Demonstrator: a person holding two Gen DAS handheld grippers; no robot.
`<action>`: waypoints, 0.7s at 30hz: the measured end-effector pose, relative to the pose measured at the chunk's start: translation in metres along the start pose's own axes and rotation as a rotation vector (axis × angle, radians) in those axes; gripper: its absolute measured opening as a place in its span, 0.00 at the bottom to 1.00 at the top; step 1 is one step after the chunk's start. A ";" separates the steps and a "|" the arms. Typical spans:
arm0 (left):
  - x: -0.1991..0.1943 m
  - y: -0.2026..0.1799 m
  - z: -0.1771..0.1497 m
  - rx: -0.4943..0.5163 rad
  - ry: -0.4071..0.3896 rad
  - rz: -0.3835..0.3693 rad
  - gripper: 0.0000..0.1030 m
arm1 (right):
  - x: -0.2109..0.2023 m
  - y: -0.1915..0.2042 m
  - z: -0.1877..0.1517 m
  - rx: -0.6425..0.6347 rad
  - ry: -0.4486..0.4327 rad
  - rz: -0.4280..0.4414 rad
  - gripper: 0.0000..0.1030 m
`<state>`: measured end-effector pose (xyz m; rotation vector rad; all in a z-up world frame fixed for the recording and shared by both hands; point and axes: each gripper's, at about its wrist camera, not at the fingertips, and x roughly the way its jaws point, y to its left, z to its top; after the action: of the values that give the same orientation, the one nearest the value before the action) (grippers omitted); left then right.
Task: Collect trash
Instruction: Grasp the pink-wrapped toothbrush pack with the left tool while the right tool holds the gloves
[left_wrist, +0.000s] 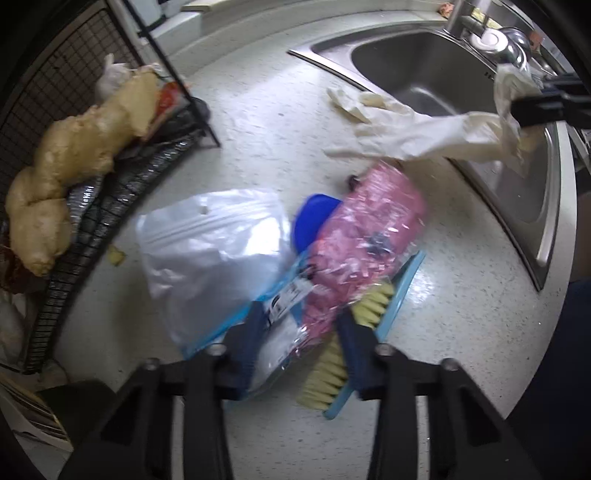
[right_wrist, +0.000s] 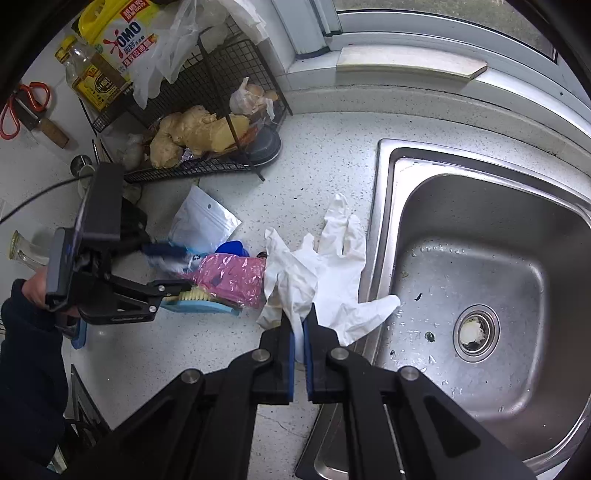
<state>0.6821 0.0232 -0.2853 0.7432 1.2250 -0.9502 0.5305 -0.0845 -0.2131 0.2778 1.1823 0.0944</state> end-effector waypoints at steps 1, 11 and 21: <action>0.000 -0.003 -0.002 -0.013 -0.006 -0.029 0.22 | 0.000 0.001 0.000 0.001 -0.001 0.001 0.04; -0.029 -0.011 -0.019 -0.193 -0.133 -0.068 0.15 | -0.013 0.007 -0.009 0.005 -0.062 0.024 0.04; -0.080 -0.030 -0.052 -0.468 -0.212 -0.053 0.15 | -0.043 0.022 -0.022 -0.040 -0.136 0.035 0.04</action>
<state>0.6272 0.0708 -0.2169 0.2349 1.2202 -0.7231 0.4952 -0.0693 -0.1761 0.2651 1.0399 0.1278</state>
